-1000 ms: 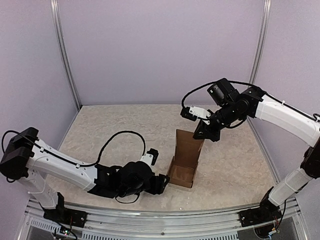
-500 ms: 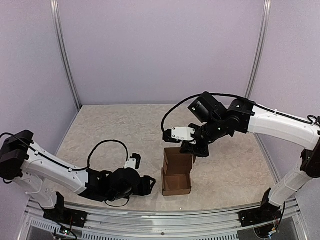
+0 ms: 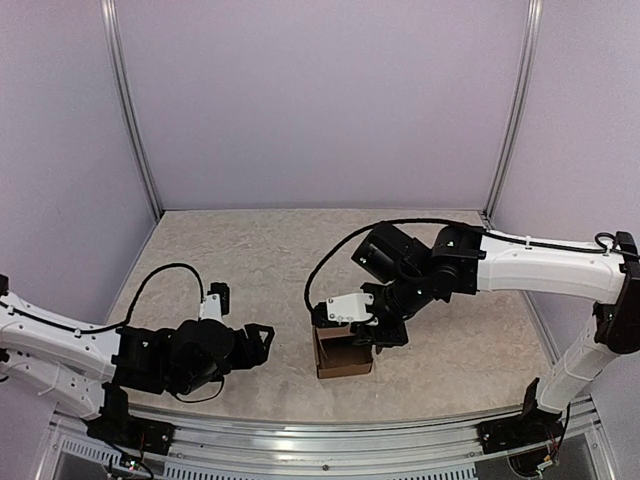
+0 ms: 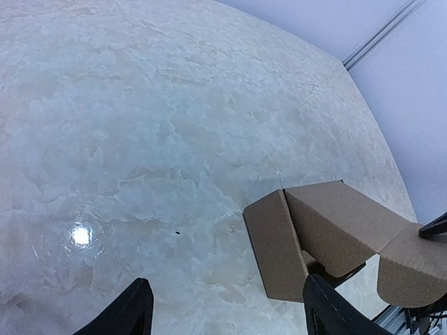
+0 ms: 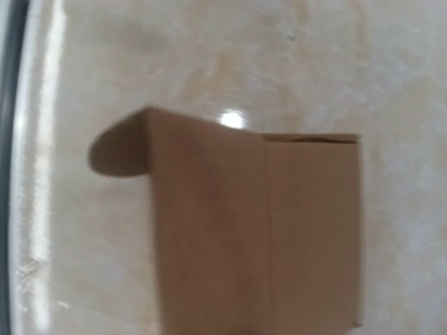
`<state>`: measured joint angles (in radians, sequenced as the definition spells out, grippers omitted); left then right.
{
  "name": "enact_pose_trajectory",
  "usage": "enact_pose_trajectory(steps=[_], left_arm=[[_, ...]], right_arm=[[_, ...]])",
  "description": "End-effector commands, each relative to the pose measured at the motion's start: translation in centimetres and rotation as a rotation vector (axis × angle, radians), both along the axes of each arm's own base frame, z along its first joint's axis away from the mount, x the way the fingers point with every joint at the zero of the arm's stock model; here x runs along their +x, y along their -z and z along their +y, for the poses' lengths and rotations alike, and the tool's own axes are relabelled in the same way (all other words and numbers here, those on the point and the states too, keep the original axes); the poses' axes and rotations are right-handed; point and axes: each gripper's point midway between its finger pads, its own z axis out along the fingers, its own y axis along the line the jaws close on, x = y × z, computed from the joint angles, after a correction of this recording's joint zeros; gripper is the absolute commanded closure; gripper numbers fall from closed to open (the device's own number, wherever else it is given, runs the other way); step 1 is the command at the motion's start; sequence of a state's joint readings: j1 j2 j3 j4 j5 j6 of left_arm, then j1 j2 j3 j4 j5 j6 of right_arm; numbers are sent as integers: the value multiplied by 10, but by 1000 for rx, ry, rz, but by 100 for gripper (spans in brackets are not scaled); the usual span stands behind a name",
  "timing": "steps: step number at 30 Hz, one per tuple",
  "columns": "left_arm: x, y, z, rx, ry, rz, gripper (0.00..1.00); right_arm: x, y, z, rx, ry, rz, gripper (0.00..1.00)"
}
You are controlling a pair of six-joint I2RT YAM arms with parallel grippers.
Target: Fold the paper box
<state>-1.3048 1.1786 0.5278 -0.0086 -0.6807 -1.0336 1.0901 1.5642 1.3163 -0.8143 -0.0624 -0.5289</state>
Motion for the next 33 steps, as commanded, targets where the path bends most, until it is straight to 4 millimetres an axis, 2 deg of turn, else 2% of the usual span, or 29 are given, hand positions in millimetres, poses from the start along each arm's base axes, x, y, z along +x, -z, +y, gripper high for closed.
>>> enact_pose_trajectory(steps=[1, 5, 8, 12, 15, 16, 19, 22, 26, 29, 33], left_arm=[[9, -7, 15, 90, 2, -69, 27], [14, -9, 9, 105, 51, -73, 25], [19, -21, -5, 49, 77, -76, 25], [18, -30, -37, -22, 150, -34, 25], [15, -20, -65, -10, 216, 25, 24], [14, -13, -75, 0, 235, 44, 24], [17, -14, -95, 9, 265, 52, 24], [26, -13, -102, 22, 274, 48, 22], [32, -6, -119, 43, 363, 104, 23], [26, 12, -133, 89, 432, 148, 24], [17, 40, -138, 178, 477, 224, 24]], right_arm=[[-31, 23, -3, -42, -65, 124, 75], [-49, 29, -9, -40, -103, 199, 62], [-56, 31, -11, -40, -116, 231, 50], [-63, 39, -9, -45, -115, 292, 45], [-65, 41, -6, -36, -113, 325, 43], [-64, 39, -5, -33, -112, 331, 43], [-52, 26, 0, -3, -92, 321, 42], [-46, 22, 1, 16, -76, 356, 41], [-40, 30, -5, 18, -47, 376, 41], [-35, 37, -11, 20, -20, 393, 41], [-34, 36, -16, 28, -17, 421, 41]])
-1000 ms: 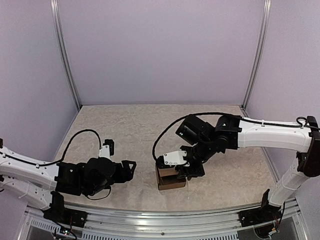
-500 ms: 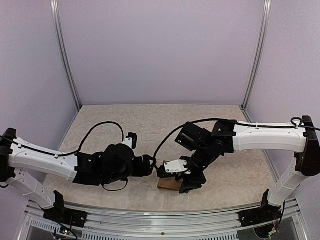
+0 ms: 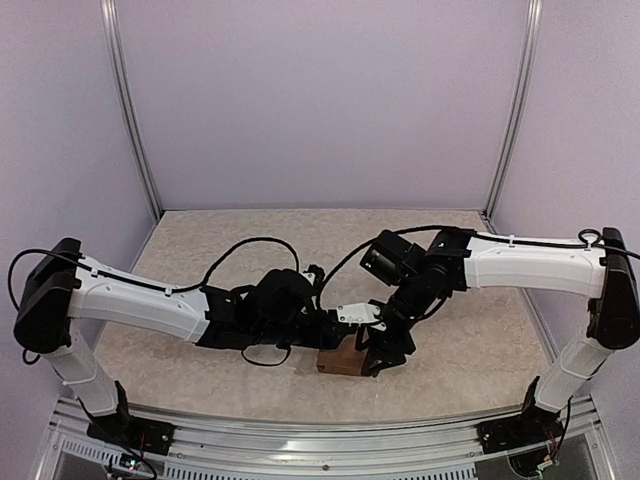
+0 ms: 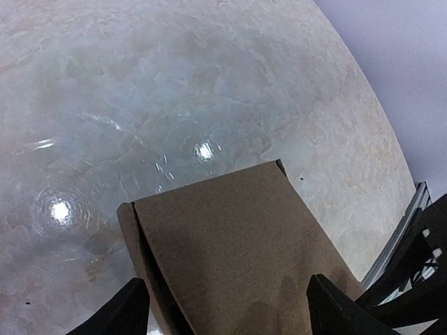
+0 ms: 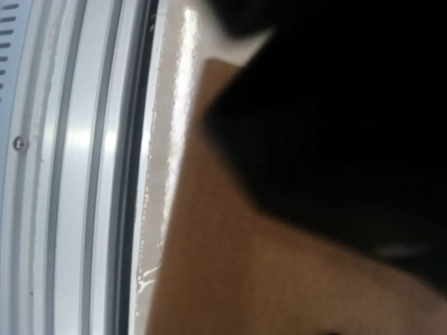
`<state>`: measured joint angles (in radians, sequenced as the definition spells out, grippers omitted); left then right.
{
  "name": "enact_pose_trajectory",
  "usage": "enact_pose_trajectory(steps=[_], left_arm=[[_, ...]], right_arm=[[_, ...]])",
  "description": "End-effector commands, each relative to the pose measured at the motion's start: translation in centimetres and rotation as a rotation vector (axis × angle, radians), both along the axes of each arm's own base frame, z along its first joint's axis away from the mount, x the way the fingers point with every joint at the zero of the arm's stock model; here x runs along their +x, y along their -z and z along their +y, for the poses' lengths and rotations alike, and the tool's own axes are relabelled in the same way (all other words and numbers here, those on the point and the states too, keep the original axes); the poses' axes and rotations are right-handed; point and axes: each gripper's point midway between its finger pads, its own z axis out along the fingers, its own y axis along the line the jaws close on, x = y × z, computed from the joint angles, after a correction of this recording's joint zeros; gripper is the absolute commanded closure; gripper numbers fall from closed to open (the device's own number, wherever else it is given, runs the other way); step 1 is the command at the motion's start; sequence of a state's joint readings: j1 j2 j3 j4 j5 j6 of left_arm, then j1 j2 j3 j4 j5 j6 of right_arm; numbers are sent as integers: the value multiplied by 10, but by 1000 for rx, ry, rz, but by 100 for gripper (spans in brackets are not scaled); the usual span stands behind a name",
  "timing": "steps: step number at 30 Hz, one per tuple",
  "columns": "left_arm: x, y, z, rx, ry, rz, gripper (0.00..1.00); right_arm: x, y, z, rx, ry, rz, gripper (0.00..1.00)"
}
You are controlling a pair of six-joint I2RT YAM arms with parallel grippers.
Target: Fold the paper box
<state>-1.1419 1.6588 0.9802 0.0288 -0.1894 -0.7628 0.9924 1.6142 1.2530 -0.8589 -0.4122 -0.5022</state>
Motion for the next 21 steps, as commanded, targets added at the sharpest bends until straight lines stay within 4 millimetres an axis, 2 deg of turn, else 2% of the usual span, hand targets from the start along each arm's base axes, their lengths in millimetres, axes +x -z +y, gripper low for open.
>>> enact_pose_trajectory(steps=[1, 8, 10, 12, 18, 21], left_arm=[[-21, 40, -5, 147, 116, 77, 24], [-17, 56, 0, 235, 116, 2, 24], [-13, 54, -1, 229, 126, -45, 24], [-10, 45, -5, 212, 160, -115, 24], [1, 9, -22, 133, 281, -319, 24], [6, 5, -23, 105, 331, -368, 24]], right_arm=[[-3, 1, -8, 4, 5, 61, 40], [-8, -34, -22, 52, -81, 79, 37], [-1, -39, -24, 71, -74, 74, 37], [15, -39, -23, 102, -18, 78, 37], [86, -8, -14, 119, 233, 45, 38], [102, 11, -7, 109, 254, 20, 38]])
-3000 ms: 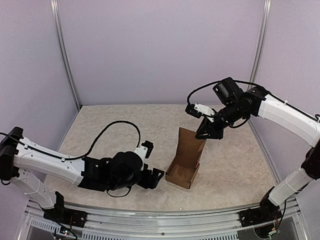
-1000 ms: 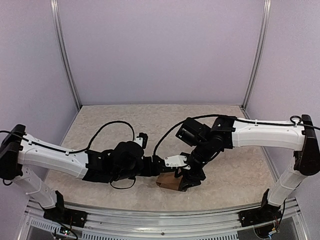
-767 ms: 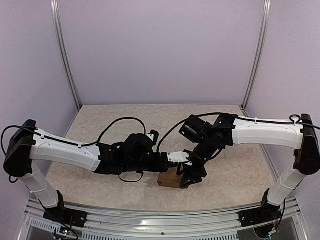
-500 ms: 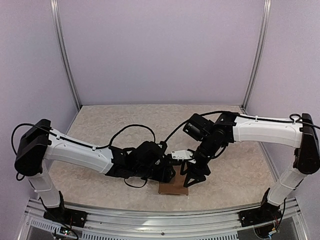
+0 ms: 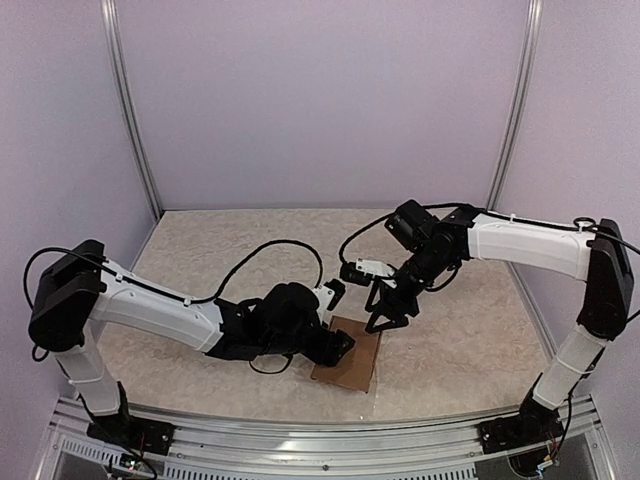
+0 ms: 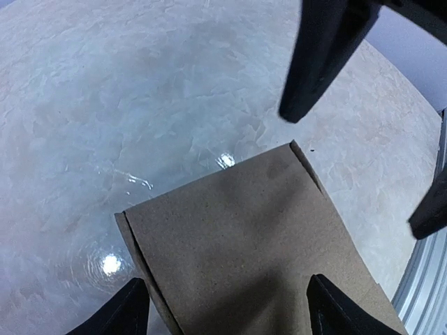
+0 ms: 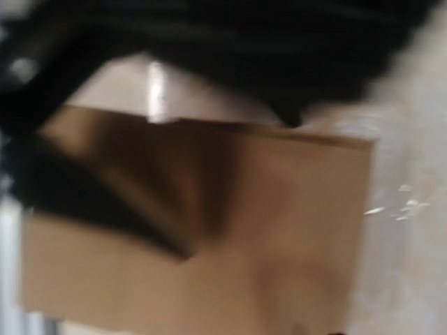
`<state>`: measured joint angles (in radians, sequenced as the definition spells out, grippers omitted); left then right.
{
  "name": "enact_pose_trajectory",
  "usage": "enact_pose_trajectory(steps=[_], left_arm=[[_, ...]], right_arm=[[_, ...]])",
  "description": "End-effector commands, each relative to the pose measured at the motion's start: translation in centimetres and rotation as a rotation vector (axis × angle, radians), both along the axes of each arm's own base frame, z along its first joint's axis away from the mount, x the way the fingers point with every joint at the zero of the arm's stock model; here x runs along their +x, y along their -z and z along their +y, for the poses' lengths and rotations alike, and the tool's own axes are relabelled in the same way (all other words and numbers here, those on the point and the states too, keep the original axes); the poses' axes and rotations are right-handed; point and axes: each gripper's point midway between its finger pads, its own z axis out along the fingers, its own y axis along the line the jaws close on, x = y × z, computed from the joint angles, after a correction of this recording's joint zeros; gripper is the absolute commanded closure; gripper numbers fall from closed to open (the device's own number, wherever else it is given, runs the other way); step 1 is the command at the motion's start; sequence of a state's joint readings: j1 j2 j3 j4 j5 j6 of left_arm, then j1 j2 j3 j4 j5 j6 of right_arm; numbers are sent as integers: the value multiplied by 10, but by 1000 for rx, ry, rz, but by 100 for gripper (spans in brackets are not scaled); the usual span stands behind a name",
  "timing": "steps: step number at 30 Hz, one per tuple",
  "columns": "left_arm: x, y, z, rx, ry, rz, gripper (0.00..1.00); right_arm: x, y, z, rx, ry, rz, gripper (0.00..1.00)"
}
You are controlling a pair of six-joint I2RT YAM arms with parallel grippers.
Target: Fold the paper box
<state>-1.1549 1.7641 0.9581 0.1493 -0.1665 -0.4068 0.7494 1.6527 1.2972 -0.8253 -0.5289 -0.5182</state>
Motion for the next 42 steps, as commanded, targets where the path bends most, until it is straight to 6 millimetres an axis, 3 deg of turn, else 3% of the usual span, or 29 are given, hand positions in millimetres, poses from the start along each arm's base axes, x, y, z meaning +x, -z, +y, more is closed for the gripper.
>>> enact_pose_trajectory(steps=[1, 6, 9, 10, 14, 19, 25, 31, 34, 42], left_arm=[[11, -29, -7, -76, 126, -149, 24], [6, -38, 0, -82, 163, -194, 24], [-3, -55, 12, -100, 128, -235, 24], [-8, -68, 17, -122, 113, -254, 24], [-44, -77, 42, -157, 76, -269, 24], [-77, -69, 66, -202, 25, -204, 23], [-72, -45, 84, -145, -144, -120, 24], [-76, -37, 93, -176, -234, -56, 24], [-80, -36, 95, -166, -230, -68, 23], [-76, -40, 108, -169, -235, -123, 21]], right_arm=[[27, 31, 15, -6, 67, -20, 38], [28, 66, 13, -70, 83, 33, 38], [28, 81, 8, -114, 100, 51, 38], [27, 85, 6, -126, 105, 56, 38], [25, 98, 0, -162, 113, 69, 38], [21, 108, 1, -175, 105, 108, 40], [16, 112, 3, -166, 106, 179, 52], [28, 107, -10, -85, 184, 356, 63], [29, 102, -16, -41, 189, 423, 59], [28, 35, -5, 130, 106, 413, 45]])
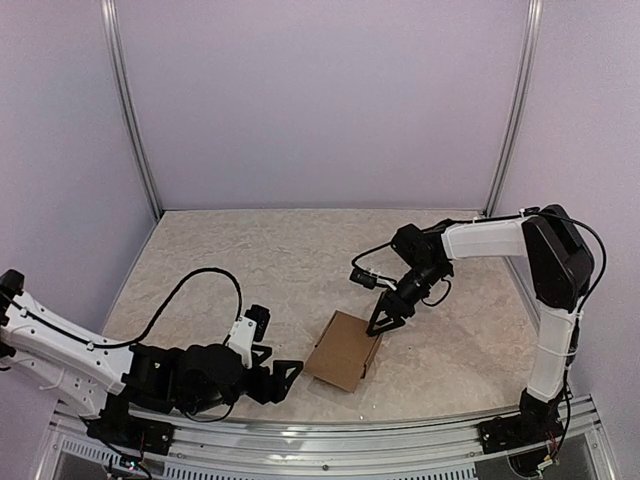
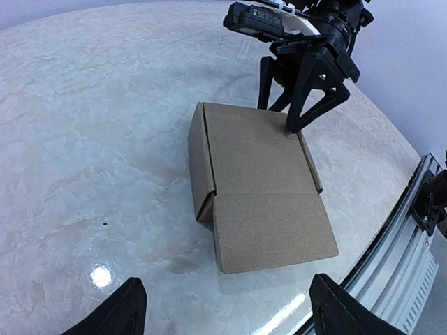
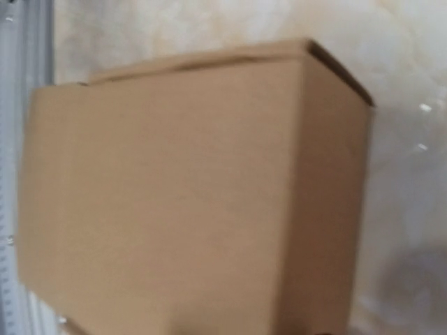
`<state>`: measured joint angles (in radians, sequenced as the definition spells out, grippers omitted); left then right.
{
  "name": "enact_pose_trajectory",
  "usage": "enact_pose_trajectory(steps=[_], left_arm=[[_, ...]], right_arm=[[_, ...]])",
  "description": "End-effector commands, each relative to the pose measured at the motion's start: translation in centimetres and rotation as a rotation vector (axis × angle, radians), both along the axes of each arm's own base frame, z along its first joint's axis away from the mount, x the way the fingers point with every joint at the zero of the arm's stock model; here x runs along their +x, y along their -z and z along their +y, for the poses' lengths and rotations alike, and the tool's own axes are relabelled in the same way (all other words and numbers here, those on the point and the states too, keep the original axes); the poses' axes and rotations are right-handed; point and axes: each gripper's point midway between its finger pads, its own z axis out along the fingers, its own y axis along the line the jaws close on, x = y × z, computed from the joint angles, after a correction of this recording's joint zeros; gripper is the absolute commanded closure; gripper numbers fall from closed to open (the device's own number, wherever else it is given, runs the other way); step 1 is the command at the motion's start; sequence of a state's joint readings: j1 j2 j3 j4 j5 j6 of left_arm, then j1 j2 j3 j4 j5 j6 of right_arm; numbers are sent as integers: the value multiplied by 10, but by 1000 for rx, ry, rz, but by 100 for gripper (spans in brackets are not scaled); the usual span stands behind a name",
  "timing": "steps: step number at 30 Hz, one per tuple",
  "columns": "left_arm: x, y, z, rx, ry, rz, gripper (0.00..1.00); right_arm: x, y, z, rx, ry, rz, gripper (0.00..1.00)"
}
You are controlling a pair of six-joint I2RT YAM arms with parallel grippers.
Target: Fold the paper box
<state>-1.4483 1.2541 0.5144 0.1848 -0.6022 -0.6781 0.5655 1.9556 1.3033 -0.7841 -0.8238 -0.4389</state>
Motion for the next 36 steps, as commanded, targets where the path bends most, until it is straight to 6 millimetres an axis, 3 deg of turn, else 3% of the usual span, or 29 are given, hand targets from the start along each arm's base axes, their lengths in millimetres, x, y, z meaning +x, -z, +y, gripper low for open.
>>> enact_pose_trajectory(steps=[1, 7, 12, 21, 25, 36], left_arm=[[2, 3, 12, 27, -14, -35, 21], [-11, 33, 13, 144, 115, -55, 30], [5, 45, 0, 230, 150, -82, 43], [19, 60, -21, 242, 212, -98, 53], [19, 60, -27, 253, 226, -112, 49], [9, 67, -45, 368, 260, -156, 44]], right_arm=[[-2, -46, 8, 89, -40, -39, 44], [15, -70, 1, 35, -22, -203, 41], [50, -56, -8, -125, 47, -407, 47], [24, -50, 15, -80, -40, -396, 64], [20, -46, 20, -81, -56, -415, 65], [18, -8, 20, -129, -70, -344, 81]])
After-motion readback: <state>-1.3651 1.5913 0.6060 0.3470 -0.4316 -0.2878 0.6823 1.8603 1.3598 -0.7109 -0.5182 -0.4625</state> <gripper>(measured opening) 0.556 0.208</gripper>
